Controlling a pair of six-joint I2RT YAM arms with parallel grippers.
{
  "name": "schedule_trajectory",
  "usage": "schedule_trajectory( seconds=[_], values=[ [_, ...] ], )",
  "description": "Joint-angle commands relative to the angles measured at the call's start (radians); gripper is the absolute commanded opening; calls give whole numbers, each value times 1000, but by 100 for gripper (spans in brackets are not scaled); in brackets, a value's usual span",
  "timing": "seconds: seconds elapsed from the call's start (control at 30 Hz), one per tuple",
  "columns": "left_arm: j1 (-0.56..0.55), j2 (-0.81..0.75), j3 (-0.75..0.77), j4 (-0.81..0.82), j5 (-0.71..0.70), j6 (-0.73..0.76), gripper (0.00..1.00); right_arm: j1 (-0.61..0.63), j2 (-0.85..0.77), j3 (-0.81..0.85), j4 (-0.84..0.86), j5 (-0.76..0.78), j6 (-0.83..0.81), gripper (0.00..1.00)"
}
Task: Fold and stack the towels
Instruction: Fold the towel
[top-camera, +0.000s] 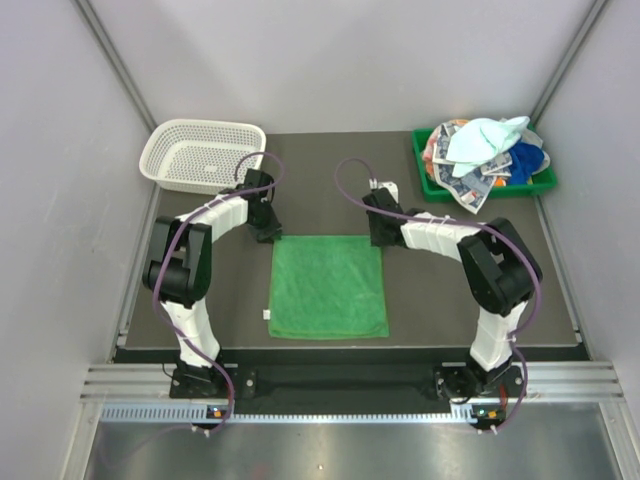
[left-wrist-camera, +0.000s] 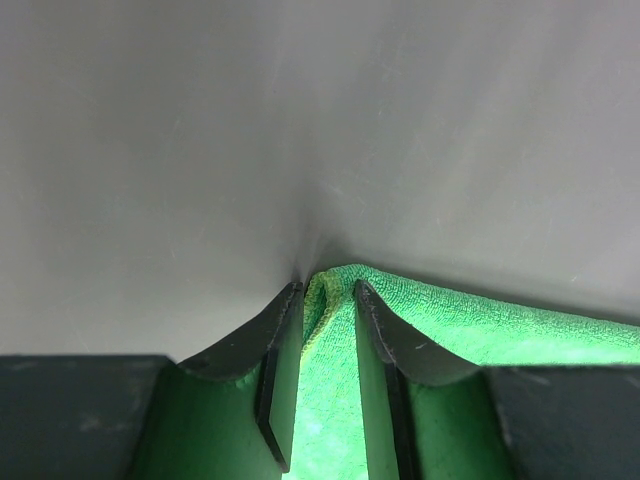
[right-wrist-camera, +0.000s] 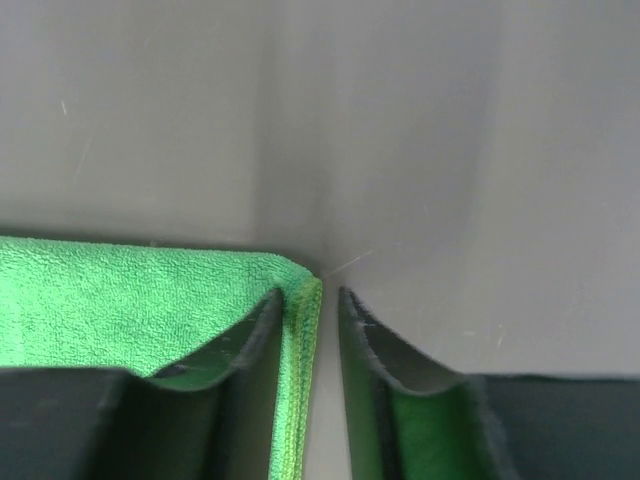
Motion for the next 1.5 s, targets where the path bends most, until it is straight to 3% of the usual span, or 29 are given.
schedule_trajectory(
  seconds=[0.0, 0.17, 0.57, 0.7, 0.93, 1.47],
  values=[
    [4, 11, -17, 55, -1, -6, 32, -31, 13, 18, 52, -20, -10, 26],
    [4, 16, -20, 71, -1, -12, 32, -51, 24, 4, 85, -81, -13, 17],
    [4, 42, -60, 160, 46, -22, 30, -106, 48, -29, 158, -204, -30, 8],
    [4, 54, -60, 172, 48, -20, 23, -114, 48, -31, 165, -219, -38, 8],
    [4, 57, -34, 183, 29, -5, 0, -134, 53, -25, 175, -236, -41, 4],
    [5, 105, 166, 164, -60, 23, 0, -195, 31, 70, 165, -242, -81, 1]
  ],
)
